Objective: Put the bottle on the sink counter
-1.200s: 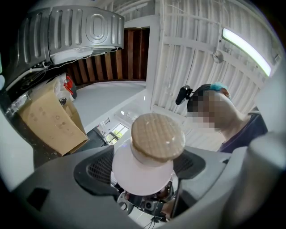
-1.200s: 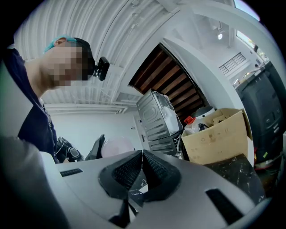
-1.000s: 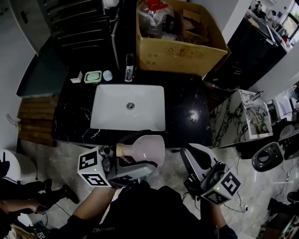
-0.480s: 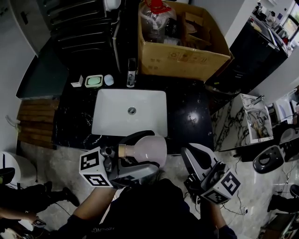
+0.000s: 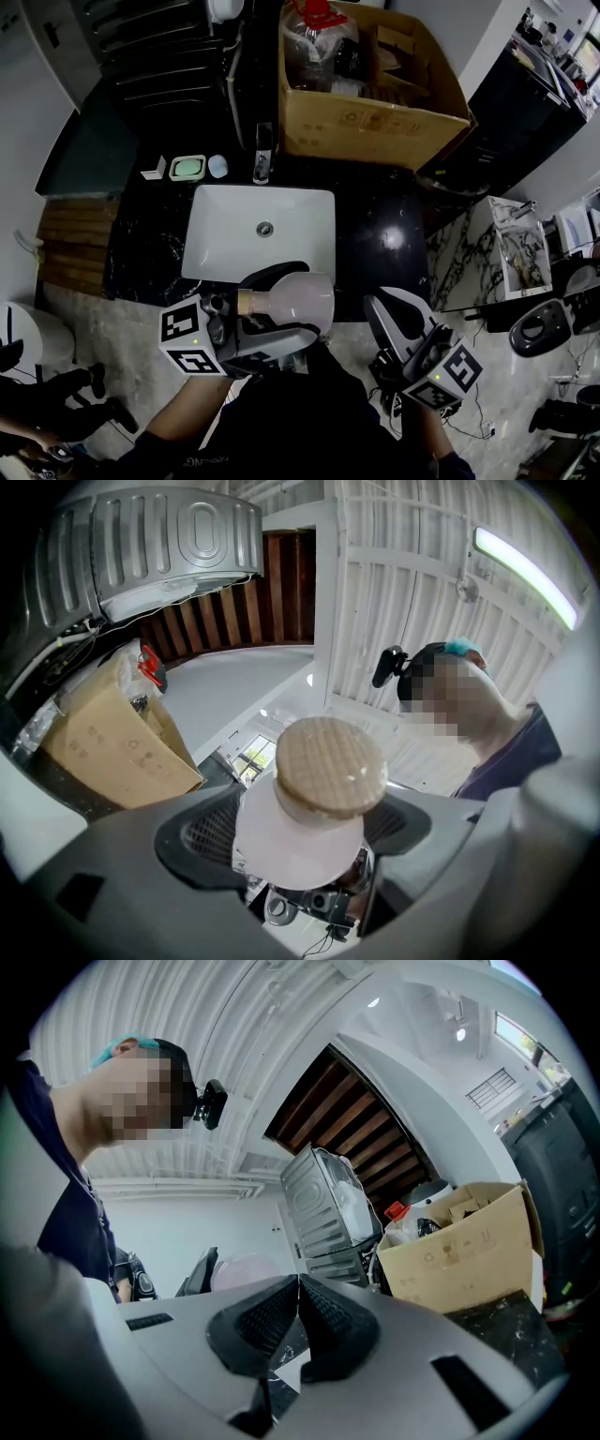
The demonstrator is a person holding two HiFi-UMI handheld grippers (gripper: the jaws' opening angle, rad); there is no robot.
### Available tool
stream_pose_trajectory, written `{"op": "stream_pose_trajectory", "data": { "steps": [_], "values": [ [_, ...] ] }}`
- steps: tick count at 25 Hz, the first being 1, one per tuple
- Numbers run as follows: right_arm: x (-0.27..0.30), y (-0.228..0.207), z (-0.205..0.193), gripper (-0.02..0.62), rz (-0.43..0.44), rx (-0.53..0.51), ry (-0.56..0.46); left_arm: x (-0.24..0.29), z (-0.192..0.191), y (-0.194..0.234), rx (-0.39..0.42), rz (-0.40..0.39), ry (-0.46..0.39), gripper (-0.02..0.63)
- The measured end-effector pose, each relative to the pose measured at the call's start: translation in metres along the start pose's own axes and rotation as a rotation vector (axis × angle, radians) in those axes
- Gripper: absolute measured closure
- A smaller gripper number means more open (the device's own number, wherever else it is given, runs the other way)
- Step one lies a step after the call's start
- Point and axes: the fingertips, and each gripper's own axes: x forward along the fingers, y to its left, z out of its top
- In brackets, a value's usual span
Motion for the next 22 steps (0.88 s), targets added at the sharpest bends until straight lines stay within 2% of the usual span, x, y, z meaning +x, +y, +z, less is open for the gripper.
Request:
{"op": "stream_pose_trajectory", "data": {
  "steps": [22],
  "values": [
    [0.024,-0.125,0.011,0.569,0.072,0.082,0.035,0.074,0.001,0.102,-0.004,0.114,-0.010,0.219]
  ]
}}
